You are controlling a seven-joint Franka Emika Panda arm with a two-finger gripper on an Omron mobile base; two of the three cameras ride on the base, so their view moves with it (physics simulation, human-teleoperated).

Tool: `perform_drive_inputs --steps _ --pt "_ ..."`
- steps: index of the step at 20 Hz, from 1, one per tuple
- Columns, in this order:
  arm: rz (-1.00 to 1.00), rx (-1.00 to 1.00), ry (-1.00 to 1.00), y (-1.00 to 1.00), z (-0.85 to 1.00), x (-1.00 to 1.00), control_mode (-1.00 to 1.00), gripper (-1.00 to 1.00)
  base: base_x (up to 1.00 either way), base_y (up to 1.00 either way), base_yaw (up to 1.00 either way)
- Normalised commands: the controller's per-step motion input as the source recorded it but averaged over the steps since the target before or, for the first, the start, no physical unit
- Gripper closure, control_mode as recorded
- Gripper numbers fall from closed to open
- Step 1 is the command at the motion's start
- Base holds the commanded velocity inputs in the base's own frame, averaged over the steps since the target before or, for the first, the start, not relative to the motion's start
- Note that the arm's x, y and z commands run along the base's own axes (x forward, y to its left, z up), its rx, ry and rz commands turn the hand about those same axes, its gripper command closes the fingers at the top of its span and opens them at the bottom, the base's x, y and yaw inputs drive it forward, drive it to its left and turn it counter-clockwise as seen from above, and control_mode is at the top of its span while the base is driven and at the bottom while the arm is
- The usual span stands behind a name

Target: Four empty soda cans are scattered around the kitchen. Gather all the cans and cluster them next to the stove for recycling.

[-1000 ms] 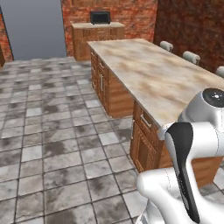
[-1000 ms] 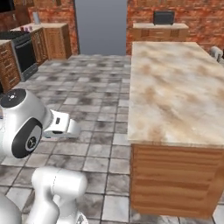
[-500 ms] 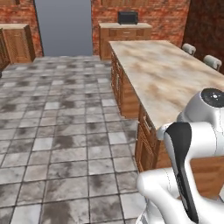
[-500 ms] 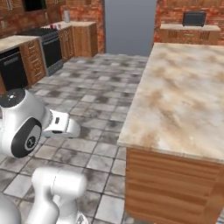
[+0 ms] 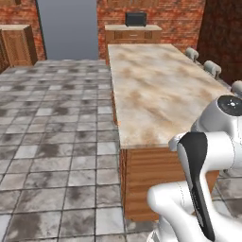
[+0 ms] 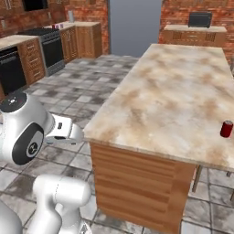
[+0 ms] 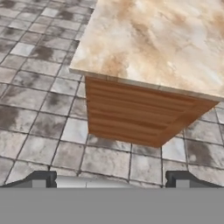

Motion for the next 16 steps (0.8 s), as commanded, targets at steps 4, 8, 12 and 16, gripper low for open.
perform_drive_inputs --steps 4,8,12,16 --pt "0.0 0.0 0.0 0.0 0.0 0.0 1.0 -1.0 -0.15 -1.0 0.02" --pt "0.0 0.0 0.0 0.0 0.0 0.0 1.0 -1.0 0.01 -1.0 0.0" --pt "0.0 0.0 0.0 0.0 0.0 0.0 1.0 -1.0 0.06 -0.97 -0.04" --pt "0.0 0.0 0.0 0.0 0.0 0.0 1.0 -1.0 0.01 -0.65 -0.03"
